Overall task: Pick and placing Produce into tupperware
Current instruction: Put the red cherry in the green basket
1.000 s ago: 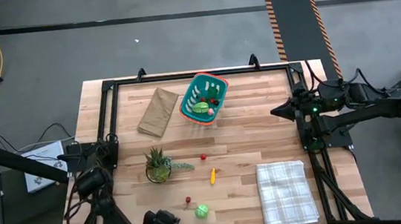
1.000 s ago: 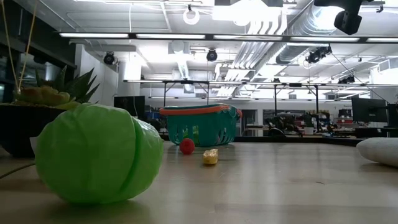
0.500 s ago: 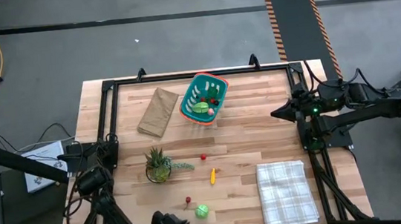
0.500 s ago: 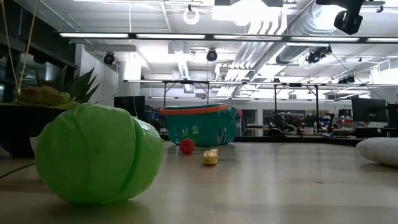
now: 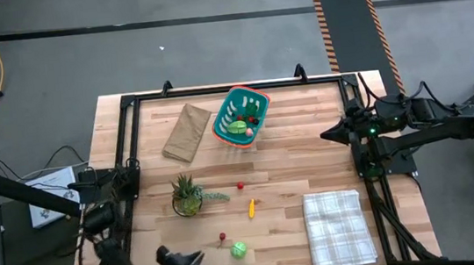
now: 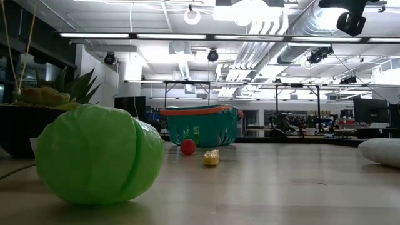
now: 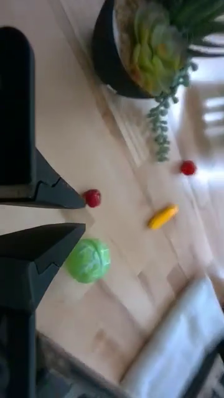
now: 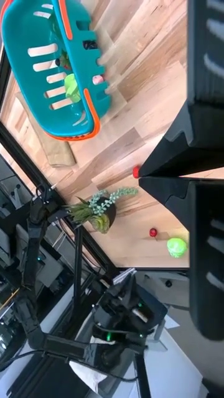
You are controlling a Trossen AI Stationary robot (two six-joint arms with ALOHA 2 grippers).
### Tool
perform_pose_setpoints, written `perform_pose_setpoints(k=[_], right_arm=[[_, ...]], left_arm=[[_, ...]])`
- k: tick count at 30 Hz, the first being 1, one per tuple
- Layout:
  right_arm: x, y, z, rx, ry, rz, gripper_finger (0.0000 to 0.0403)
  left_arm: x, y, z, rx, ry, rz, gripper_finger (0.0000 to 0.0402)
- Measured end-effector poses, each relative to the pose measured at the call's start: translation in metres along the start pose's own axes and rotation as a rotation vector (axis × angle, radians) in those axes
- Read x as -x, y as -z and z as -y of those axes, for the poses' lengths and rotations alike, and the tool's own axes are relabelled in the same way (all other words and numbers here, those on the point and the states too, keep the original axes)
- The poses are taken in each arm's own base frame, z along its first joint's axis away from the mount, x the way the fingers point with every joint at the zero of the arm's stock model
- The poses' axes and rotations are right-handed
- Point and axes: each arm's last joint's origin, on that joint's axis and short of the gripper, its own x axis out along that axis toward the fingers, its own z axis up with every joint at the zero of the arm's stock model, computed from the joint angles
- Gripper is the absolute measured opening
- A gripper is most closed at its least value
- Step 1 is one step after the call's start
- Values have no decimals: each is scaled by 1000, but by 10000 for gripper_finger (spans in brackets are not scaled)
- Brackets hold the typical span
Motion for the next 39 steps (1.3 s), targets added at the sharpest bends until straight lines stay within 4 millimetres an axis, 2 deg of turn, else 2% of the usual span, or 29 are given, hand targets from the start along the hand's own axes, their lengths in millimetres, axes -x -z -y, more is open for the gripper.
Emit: perform_pose_setpoints(k=[2,4,9,19,28,39], right_arm=[[0,0,0,0,3,2,1],[0,0,0,0,15,12,1],[0,-1,1,0,30,24,1],[0,0,2,-19,41,22,1],[0,0,2,0,43,21,1],[0,1,2,9,47,14,1]], left_arm=[[9,8,-8,10,57,42,40],[11,11,-7,29,85,38,40],[7,11,-9,-10,117,107,40],[-9,26,-23,-42,52,80,40],[-20,24,-18,-55,18,47,40],[-22,28,-7,-82,108,71,40]])
